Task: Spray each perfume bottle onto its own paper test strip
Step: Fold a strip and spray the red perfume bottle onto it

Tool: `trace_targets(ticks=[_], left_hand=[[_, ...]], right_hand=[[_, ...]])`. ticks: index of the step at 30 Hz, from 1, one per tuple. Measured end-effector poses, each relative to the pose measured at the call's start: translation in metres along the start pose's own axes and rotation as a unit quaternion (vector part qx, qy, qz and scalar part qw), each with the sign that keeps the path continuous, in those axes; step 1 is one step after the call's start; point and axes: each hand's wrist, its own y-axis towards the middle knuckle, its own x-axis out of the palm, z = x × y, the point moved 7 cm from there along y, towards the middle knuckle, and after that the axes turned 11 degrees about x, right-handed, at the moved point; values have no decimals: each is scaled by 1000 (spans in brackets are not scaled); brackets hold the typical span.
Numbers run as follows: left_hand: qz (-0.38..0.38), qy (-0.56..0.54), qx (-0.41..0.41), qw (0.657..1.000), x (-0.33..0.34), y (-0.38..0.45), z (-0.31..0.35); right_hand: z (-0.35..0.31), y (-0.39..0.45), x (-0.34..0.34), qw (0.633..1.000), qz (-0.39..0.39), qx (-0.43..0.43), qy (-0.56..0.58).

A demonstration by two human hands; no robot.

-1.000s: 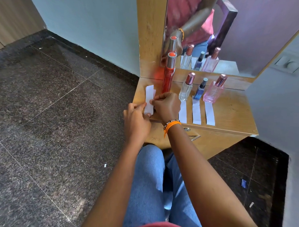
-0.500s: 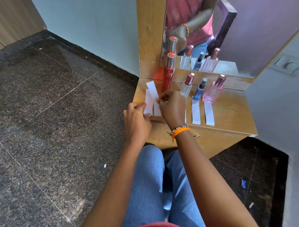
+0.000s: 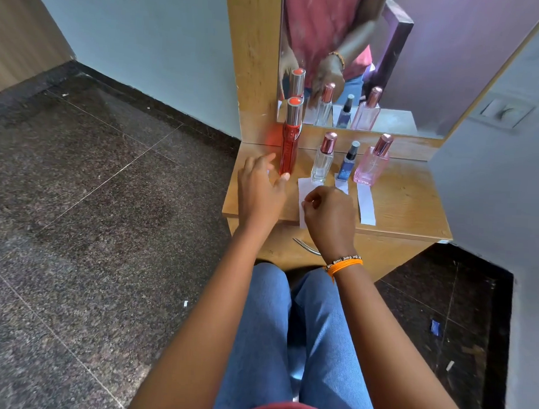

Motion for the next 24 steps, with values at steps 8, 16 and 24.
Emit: trace_targets(ticks=[8,16,24], left_hand=[[14,-16,-13,1000,21,37,12],[67,-47,-24,996,20,44,16],[104,-49,46,992,-19,17,27]], right_hand=[[-1,1,-6,1000,-9,-20,-10],[-8,-8,-16,996,24,-58,65],[-45,-22,-60,953,87,-149,250]])
